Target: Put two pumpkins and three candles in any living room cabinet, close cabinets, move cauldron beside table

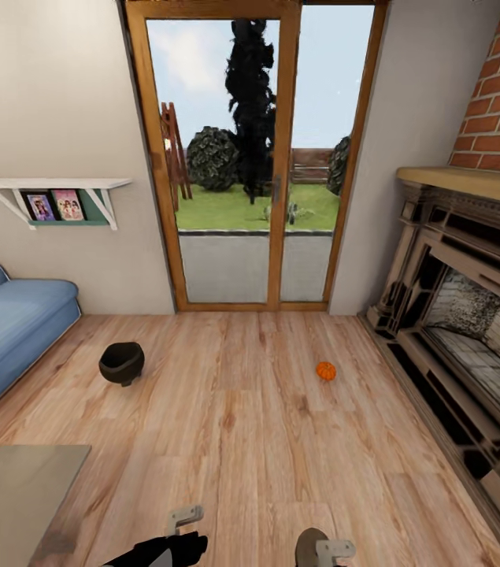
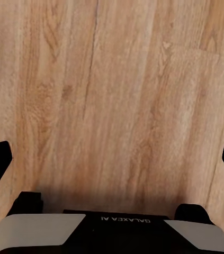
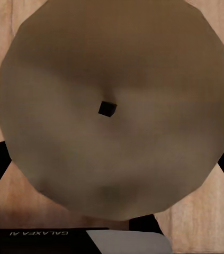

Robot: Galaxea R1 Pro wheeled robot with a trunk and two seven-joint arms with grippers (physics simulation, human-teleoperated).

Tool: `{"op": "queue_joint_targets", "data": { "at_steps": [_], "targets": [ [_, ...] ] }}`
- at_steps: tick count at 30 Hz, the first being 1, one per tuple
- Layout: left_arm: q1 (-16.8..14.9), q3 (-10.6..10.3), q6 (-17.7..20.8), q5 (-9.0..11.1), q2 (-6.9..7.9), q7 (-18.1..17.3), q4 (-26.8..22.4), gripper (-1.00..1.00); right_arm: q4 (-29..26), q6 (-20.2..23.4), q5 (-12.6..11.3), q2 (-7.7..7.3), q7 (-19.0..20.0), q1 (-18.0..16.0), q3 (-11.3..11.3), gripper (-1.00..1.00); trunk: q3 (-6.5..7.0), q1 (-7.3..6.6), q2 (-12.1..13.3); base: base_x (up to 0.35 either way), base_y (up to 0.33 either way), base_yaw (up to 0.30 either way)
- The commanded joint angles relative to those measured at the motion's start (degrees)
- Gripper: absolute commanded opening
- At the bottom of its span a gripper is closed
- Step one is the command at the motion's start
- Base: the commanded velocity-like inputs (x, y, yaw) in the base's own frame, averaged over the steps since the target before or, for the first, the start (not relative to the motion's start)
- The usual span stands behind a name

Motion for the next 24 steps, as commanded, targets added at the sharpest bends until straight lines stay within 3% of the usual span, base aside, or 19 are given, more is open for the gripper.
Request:
{"op": "queue_joint_targets", "data": {
  "at_steps": [1, 16, 24],
  "targets": [
    [-0.01, 0.22, 0.32, 0.28, -0.01, 0.09, -0.10, 1.00, 0.10, -0.25, -0.48, 0.04, -0.08, -0.06, 0.56, -1.00, -0.07, -0.03, -0.06, -0.316, 0.176, 0.000],
    [0.54, 0.20, 0.32, 0.28, -0.03, 0.11, -0.10, 1.00, 0.10, -0.19, -0.48, 0.05, -0.08, -0.06, 0.56, -1.00, -0.07, -0.03, -0.06, -0.313, 0.144, 0.000],
    [0.77, 0.22, 0.32, 0.28, -0.43, 0.11, -0.10, 1.00, 0.10, -0.17, -0.48, 0.05, -0.08, -0.06, 0.56, -1.00, -0.07, -0.03, -0.06, -0.321, 0.046, 0.000]
  ]
}}
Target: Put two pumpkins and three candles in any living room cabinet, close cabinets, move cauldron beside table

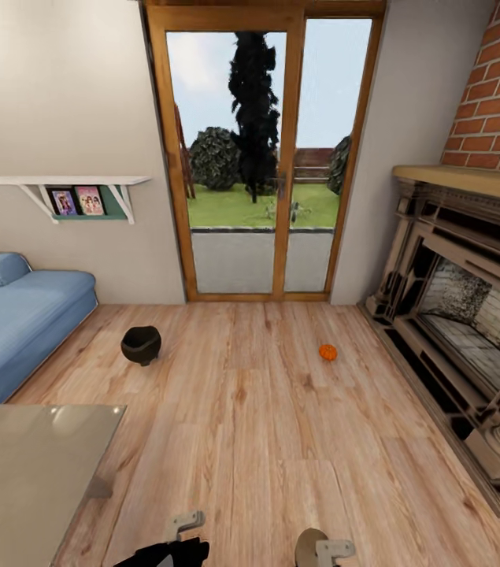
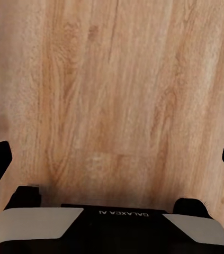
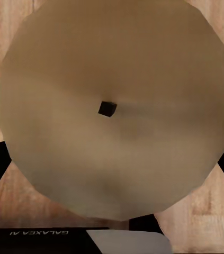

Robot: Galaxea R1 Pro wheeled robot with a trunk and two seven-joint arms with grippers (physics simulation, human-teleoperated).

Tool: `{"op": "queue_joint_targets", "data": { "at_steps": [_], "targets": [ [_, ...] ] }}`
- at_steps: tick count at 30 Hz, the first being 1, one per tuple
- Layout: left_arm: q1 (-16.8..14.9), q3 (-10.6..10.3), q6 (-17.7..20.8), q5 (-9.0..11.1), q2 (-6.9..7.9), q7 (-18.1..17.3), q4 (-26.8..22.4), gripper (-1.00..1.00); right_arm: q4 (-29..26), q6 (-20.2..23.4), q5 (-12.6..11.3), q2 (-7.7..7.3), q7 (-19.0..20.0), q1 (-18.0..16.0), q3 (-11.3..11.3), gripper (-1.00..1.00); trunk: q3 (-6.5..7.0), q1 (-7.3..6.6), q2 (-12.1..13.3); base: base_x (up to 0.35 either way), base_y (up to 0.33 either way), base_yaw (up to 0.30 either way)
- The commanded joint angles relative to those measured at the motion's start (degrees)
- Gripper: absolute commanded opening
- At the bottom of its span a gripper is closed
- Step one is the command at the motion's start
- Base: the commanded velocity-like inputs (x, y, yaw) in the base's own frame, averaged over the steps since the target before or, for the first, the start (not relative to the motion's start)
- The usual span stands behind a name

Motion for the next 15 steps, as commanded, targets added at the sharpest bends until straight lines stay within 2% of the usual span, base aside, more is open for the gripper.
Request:
{"op": "queue_joint_targets", "data": {
  "at_steps": [1, 15],
  "targets": [
    [-0.01, 0.22, 0.32, 0.28, -0.03, 0.08, -0.10, 1.00, 0.10, -0.25, -0.48, 0.04, -0.08, -0.06, 0.56, -1.00, -0.07, -0.03, -0.06, -0.324, 0.004, 0.000],
    [-0.01, 0.23, 0.32, 0.28, -0.05, 0.17, -0.10, 1.00, 0.10, -0.25, -0.48, 0.04, -0.08, -0.06, 0.56, -1.00, -0.07, -0.03, -0.06, -0.325, 0.085, 0.000]
  ]
}}
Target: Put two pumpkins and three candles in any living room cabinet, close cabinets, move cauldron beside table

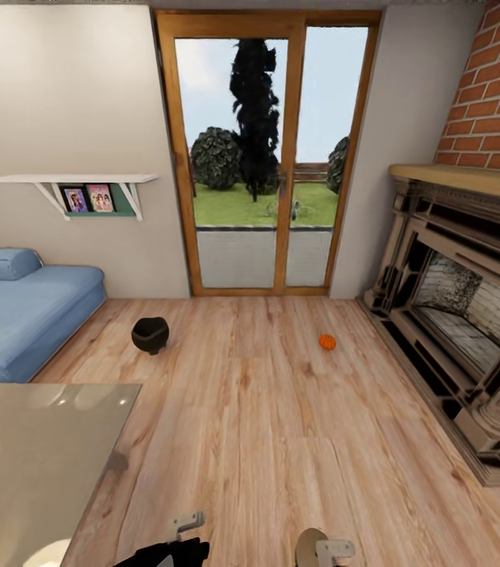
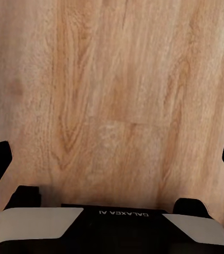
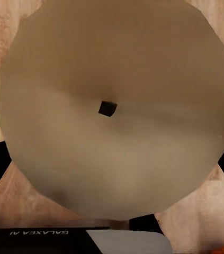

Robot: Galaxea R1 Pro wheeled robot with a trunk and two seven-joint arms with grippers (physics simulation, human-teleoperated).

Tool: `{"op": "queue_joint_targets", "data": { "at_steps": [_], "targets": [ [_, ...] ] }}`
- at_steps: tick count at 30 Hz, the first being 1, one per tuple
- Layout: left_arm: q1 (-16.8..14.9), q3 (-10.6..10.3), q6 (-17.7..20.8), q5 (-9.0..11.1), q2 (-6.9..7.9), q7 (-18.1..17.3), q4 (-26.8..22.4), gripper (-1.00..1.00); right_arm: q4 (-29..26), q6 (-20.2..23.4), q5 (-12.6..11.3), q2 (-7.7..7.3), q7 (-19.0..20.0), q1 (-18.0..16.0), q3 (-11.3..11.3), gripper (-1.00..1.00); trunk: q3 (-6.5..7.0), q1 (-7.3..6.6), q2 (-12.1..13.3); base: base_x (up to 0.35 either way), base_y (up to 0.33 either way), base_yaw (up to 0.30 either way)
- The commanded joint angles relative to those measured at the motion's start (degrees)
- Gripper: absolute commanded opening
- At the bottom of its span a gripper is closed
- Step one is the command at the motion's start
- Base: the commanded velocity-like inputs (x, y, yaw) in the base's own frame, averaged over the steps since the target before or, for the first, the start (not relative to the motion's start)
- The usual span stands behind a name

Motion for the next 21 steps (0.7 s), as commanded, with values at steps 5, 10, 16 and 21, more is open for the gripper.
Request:
{"op": "queue_joint_targets", "data": {
  "at_steps": [5, 10, 16, 21],
  "targets": [
    [-0.01, 0.21, 0.33, 0.28, 0.05, 0.28, -0.10, 1.00, 0.11, -0.27, -0.48, 0.03, -0.15, -0.06, 0.56, -1.00, -0.07, -0.02, -0.07, -0.325, 0.095, 0.000],
    [-0.01, 0.23, 0.46, 0.28, 0.36, 0.64, -0.10, 1.00, 0.09, -0.26, -0.43, -0.19, -0.13, -0.06, 0.49, -1.00, -0.07, -0.02, -0.07, -0.325, 0.086, 0.000],
    [4.87, 0.17, 1.11, 0.18, 0.84, 0.55, -0.10, 1.00, 0.05, -0.25, -0.34, -0.44, -0.15, -0.06, 0.41, -1.00, -0.07, -0.02, -0.07, -0.325, 0.025, 0.000],
    [6.22, 0.16, 1.05, 0.12, 1.49, 0.47, -0.11, 1.00, 0.02, -0.25, -0.31, -0.66, -0.20, -0.06, 0.39, -1.00, -0.07, -0.02, -0.07, -0.326, 0.003, 0.000]
  ]
}}
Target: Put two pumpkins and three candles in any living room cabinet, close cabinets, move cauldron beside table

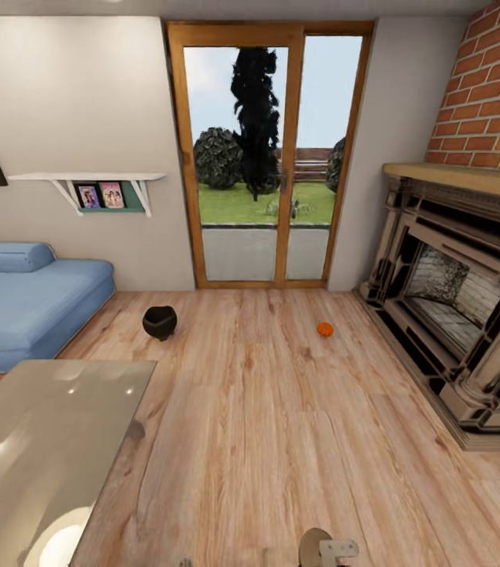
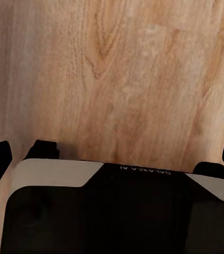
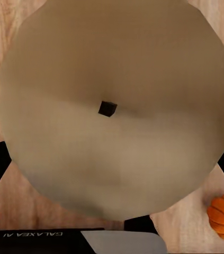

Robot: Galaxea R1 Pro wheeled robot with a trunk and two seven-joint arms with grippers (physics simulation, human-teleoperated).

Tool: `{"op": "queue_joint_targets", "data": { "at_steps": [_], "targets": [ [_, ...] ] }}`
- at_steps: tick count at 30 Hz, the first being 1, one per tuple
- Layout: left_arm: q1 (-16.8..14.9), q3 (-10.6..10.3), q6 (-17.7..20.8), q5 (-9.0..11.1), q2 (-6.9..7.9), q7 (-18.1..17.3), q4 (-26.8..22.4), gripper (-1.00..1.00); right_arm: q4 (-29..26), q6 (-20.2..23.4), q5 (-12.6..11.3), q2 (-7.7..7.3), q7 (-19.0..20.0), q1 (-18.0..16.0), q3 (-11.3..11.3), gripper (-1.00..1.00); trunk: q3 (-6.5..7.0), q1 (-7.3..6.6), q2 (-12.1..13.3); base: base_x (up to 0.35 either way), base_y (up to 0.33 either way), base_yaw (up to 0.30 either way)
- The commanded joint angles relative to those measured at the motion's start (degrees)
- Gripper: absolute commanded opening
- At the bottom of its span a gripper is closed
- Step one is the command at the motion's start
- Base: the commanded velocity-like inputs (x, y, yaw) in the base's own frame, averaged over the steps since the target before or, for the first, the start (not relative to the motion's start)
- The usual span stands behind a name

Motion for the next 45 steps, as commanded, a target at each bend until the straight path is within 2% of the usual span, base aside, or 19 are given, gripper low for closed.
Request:
{"op": "queue_joint_targets", "data": {
  "at_steps": [1, 38, 45],
  "targets": [
    [0.06, 0.21, 0.32, 0.27, 0.04, 0.10, -0.10, 1.00, 0.09, -0.23, -0.45, 0.01, -0.08, -0.06, 0.60, -1.00, -0.07, -0.03, -0.06, -0.326, 0.001, 0.000],
    [1.32, 0.21, 0.13, 0.25, 0.16, -0.07, -0.10, 1.00, 0.18, -0.23, -0.45, 0.03, -0.01, -0.06, 0.67, -1.00, -0.06, -0.03, -0.06, -0.328, 0.000, -0.001],
    [1.32, 0.21, 0.13, 0.25, 0.14, -0.07, -0.10, 1.00, 0.18, -0.23, -0.45, 0.03, -0.01, 0.02, 0.69, -1.00, 0.31, -0.03, -0.06, -0.329, 0.000, -0.136]
  ]
}}
